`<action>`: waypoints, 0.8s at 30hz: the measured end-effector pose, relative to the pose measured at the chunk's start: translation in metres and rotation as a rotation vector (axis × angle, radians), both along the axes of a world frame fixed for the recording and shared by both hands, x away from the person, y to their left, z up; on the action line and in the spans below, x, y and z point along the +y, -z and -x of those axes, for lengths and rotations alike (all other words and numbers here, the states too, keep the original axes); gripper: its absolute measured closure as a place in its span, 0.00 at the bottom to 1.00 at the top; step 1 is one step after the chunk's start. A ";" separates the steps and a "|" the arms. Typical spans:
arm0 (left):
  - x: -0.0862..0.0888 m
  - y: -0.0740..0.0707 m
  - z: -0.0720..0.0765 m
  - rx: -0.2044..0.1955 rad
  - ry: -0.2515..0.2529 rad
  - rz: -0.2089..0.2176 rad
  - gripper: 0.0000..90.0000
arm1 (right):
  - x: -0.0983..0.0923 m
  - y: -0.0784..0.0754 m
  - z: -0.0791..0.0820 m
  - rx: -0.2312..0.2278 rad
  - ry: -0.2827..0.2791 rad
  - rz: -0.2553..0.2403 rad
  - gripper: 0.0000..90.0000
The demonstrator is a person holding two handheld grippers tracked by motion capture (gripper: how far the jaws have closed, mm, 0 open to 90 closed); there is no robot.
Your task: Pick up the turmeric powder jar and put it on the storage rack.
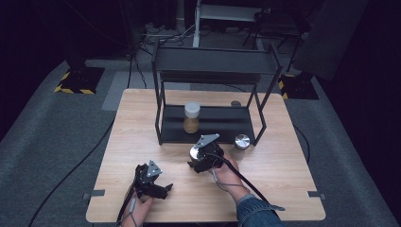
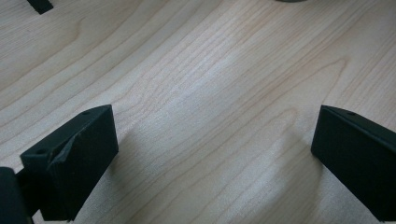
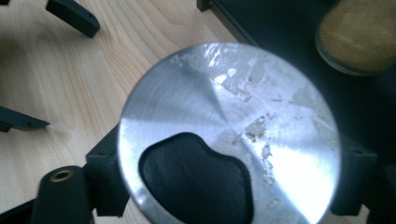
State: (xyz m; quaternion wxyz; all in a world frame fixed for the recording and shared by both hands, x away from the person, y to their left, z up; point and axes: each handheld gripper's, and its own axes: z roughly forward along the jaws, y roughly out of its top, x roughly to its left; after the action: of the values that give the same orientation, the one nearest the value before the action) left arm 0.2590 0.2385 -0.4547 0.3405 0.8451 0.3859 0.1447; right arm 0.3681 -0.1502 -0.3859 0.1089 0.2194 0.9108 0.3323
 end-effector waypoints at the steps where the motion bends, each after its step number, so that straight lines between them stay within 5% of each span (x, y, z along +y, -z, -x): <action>1: 0.000 0.000 0.000 -0.001 0.001 -0.001 0.00 | 0.001 0.000 -0.001 0.002 0.000 0.008 0.26; 4: 0.000 0.000 0.000 -0.001 0.000 -0.001 0.00 | 0.001 0.000 -0.004 0.019 -0.012 0.002 0.33; 17: 0.001 0.000 -0.001 0.003 0.013 0.001 0.00 | 0.010 -0.012 -0.008 0.049 -0.012 0.045 0.34; 24: 0.001 0.000 -0.001 0.003 0.014 0.000 0.00 | 0.004 -0.029 -0.011 0.040 -0.003 0.025 0.34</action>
State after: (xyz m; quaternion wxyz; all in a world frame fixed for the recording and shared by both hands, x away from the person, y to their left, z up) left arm 0.2596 0.2392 -0.4544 0.3410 0.8480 0.3804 0.1410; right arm 0.3789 -0.1465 -0.3569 0.0927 0.2233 0.9172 0.3166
